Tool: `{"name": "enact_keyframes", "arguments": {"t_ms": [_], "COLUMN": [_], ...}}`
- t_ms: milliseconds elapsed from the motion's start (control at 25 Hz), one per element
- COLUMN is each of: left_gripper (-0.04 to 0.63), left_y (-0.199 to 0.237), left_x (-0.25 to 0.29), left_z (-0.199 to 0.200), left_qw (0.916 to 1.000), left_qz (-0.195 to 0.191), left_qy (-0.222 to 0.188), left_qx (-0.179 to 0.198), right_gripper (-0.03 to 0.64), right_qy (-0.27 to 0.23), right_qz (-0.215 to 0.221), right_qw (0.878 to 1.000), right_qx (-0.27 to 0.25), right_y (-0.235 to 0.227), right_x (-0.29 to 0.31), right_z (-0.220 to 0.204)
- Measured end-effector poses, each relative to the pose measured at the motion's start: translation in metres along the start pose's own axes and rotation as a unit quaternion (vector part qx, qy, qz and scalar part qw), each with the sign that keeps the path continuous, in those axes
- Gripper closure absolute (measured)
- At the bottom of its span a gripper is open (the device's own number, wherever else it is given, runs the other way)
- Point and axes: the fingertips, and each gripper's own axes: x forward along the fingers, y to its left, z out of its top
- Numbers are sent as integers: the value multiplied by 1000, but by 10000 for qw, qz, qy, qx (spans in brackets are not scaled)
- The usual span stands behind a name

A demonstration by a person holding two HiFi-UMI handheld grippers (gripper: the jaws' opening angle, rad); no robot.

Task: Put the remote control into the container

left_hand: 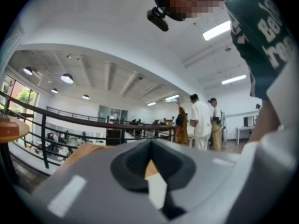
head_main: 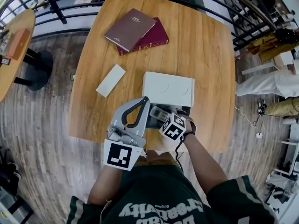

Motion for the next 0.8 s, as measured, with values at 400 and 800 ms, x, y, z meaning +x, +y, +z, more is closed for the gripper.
{"name": "enact_keyframes", "arguments": {"t_ms": [400, 800], "left_gripper": [600, 600], "left_y": [-9, -21], "left_x": [7, 11], "left_z": [-7, -1], "left_qw": [9998, 9986], "left_qz": [-218, -469], "left_qy": [31, 43], "left_qx": [12, 248], "right_gripper": [356, 356], "right_qy": [-108, -323], "right_qz": [-44, -237], "right_qw": [9999, 9991], "right_qx": [71, 110], "right_y": [-2, 1], "right_x": [4, -3], "right_z": [0, 4]}}
